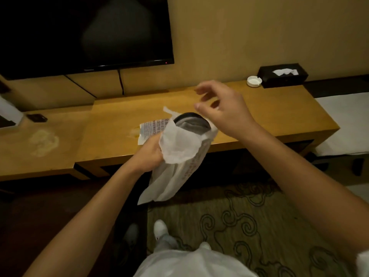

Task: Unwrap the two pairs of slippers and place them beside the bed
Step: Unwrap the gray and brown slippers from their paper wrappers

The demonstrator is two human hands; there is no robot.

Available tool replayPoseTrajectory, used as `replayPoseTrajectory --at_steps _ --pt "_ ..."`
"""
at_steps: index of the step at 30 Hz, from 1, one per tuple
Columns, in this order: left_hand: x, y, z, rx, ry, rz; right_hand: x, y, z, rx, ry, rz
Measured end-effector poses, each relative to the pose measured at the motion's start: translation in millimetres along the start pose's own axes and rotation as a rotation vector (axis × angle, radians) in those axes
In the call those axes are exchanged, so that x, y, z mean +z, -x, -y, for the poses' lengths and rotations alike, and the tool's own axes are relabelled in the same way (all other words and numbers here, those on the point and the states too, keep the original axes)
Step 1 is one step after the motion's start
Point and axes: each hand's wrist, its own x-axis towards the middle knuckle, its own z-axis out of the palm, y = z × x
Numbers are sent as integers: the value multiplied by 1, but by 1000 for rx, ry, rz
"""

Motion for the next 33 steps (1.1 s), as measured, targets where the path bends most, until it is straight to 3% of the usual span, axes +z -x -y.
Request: replayPoseTrajectory --at_steps 3,9,13,18,21,23,26,28,31,33 --pt "3 2 -13 -5 53 1 0 -2 -1 103 -33 297" --pt "3 10 -20 -35 47 -45 -5 4 -5 76 93 592" --pt "8 10 -14 -28 87 -54 -6 0 -13 101 -55 397" --pt "0 10 20 -164 136 -60 -28 -22 -31 228 -205 -49" --pt "-20 6 42 -265 53 -335 -42 -28 -40 233 -228 -371" --pt "-42 5 52 -441 -130 -548 -55 -28 -43 173 -223 -464" --pt "-61 -3 43 -501 -248 -669 -62 -27 -44 63 -159 -277" --pt "-57 -26 23 -393 -255 -668 -48 -27 -39 3 -158 -90" --pt "-22 -58 -16 -223 -136 -413 -11 -28 -35 45 -287 42" --pt "5 -62 -38 -249 122 -314 5 -31 -37 132 -428 32"
